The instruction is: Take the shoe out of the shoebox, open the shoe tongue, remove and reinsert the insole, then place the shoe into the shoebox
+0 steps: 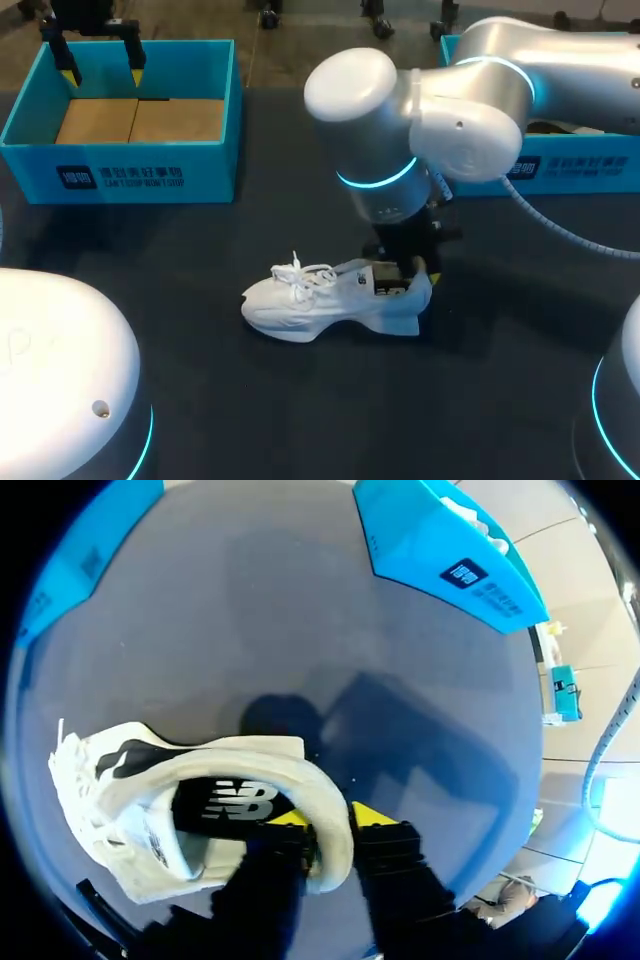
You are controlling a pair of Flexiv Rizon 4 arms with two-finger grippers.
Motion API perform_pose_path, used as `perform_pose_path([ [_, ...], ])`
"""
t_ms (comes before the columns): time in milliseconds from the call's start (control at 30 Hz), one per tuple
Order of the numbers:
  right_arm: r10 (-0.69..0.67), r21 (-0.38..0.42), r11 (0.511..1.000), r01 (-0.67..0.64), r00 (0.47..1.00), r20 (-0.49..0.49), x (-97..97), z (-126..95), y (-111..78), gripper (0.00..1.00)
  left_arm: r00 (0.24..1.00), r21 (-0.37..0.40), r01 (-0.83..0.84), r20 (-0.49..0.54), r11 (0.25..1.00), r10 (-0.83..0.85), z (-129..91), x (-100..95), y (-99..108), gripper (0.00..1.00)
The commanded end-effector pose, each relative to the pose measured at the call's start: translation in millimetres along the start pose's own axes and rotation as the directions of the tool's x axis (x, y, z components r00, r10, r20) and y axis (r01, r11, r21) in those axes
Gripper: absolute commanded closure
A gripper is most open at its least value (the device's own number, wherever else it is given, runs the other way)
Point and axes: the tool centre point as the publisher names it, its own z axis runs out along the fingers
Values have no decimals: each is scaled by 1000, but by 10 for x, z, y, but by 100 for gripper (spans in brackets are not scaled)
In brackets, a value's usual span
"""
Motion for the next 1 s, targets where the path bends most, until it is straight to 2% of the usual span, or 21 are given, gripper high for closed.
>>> perform_pose_path([
  [33, 0, -10, 1000, 0, 1000, -8, -29, -106, -28, 52, 1000, 0, 0, 0, 1000, 0, 0, -3, 4, 0],
  [100, -9, -11, 1000, 9, 1000, -13, -12, -145, -32, 47, 1000, 0, 0, 0, 1000, 0, 0, -3, 4, 0],
  [200, -24, -17, 1000, 24, 1000, -10, -1, -251, -28, 16, 1000, 0, 0, 0, 1000, 0, 0, -3, 4, 0],
  [300, -18, -34, 999, 18, 1000, -5, -39, -370, -26, 1, 1000, 0, 0, 0, 1000, 0, 0, -3, 4, 0],
  [600, -71, -60, 996, 69, 997, -31, -101, -742, -4, 0, 1000, 0, 0, 0, 1000, 0, 0, -3, 4, 0],
  [800, -163, -132, 979, 152, 984, -73, -168, -930, 36, 0, 1000, 0, 0, 0, 1000, 0, 0, -3, 4, 0],
  [900, -238, -163, 960, 227, 970, -54, -208, -986, 57, 0, 1000, 0, 0, 0, 1000, 0, 0, -3, 4, 0],
  [1000, -388, -220, 902, 372, 921, -32, -233, -1052, 76, 0, 1000, 0, 0, 0, 1000, 0, 0, -3, 4, 0],
])
